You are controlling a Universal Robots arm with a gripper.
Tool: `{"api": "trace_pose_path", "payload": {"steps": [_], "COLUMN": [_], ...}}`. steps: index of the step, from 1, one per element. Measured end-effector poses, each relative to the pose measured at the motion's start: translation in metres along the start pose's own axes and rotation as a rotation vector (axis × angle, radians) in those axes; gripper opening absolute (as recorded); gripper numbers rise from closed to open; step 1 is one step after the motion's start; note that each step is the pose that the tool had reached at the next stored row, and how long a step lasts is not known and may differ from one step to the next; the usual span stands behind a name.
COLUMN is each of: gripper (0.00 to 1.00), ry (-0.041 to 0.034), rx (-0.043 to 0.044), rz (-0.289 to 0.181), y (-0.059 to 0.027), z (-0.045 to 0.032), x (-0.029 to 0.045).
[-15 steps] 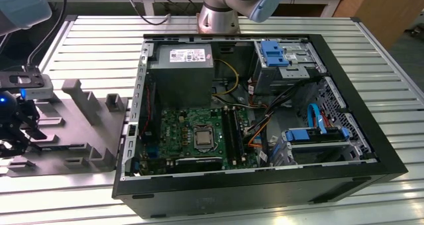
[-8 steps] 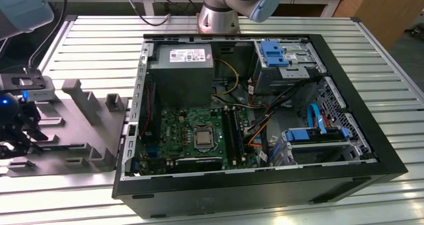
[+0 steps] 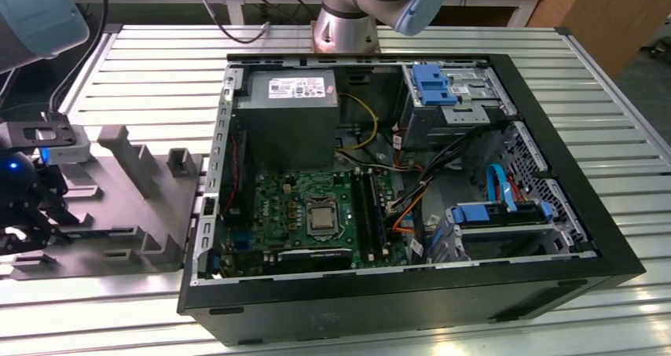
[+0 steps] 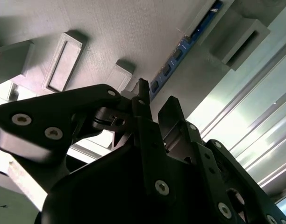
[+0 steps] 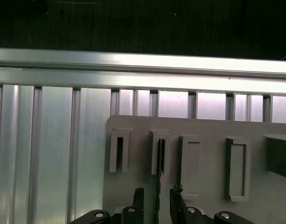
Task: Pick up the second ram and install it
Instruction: 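Pick up the second ram and move it above second insertion slot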
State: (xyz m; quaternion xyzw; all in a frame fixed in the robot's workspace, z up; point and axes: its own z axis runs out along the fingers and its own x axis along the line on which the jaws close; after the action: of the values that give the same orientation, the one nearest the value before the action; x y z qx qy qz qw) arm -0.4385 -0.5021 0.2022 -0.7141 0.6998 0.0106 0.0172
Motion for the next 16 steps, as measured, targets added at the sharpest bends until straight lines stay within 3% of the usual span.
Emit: {"api": "trace_pose_path", "payload": {"steps": [10,12,14,15,16], "gripper": [0.36,0.28,0.28,0.21,0.21], "ry": [-0.0003,-0.0002,-0.0003,-0.0003,-0.0003], "rx": [-0.0001,-0.0001,-0.0001,-0.0001,-0.0001], "rz": [0.0,0.0,0.0,0.0,0.0], "y": [0.0,0.0,0.0,0.0,0.0], "z": [0.003,0.0031,0.0031,0.0032,0.0032], "x": [0.0001,0.0001,0.0001,0.0001,0.0001]}}
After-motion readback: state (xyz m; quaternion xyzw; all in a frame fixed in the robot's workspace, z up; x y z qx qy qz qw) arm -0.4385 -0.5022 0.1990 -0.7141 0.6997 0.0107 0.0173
